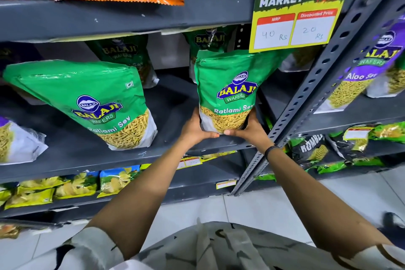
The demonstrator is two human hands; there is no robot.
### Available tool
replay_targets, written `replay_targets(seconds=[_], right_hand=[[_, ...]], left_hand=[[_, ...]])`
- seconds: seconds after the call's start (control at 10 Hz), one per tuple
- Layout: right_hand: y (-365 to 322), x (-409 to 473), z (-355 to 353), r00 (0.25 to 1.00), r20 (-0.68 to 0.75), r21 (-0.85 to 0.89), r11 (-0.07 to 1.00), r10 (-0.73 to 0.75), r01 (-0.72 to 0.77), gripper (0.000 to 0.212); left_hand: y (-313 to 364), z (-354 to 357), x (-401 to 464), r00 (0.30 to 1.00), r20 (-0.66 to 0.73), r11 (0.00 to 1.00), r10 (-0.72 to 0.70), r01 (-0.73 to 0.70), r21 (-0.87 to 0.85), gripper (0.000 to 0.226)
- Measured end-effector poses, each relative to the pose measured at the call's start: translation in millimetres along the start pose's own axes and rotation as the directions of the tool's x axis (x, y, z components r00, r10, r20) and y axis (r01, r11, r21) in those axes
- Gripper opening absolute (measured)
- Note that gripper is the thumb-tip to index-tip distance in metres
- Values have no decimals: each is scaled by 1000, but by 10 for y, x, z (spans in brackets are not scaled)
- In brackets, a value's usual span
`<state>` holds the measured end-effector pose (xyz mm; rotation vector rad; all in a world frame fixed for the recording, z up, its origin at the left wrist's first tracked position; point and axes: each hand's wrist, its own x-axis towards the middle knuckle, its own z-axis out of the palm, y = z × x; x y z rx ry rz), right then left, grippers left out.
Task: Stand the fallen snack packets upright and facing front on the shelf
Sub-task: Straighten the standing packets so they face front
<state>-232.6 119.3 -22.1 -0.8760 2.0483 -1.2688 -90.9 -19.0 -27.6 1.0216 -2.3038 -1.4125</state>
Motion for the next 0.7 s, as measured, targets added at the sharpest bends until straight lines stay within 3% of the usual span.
replay_targets(seconds=[0.3, 0.5, 0.7], right_hand=[[-29, 67, -1, 999, 31, 5, 1000, -26, 26, 104], [9, -4, 26, 1000, -26, 24, 1000, -12, 13, 105], [59, -167, 106, 993, -115, 139, 990, 30, -13, 108]], left_hand=[[-2, 15, 47, 999, -44, 1000, -3, 3, -5, 101], [-79, 73, -94, 995, -103, 1000, -16, 17, 9, 84], [-153, 34, -308, 990, -127, 996, 64, -54, 78, 70]])
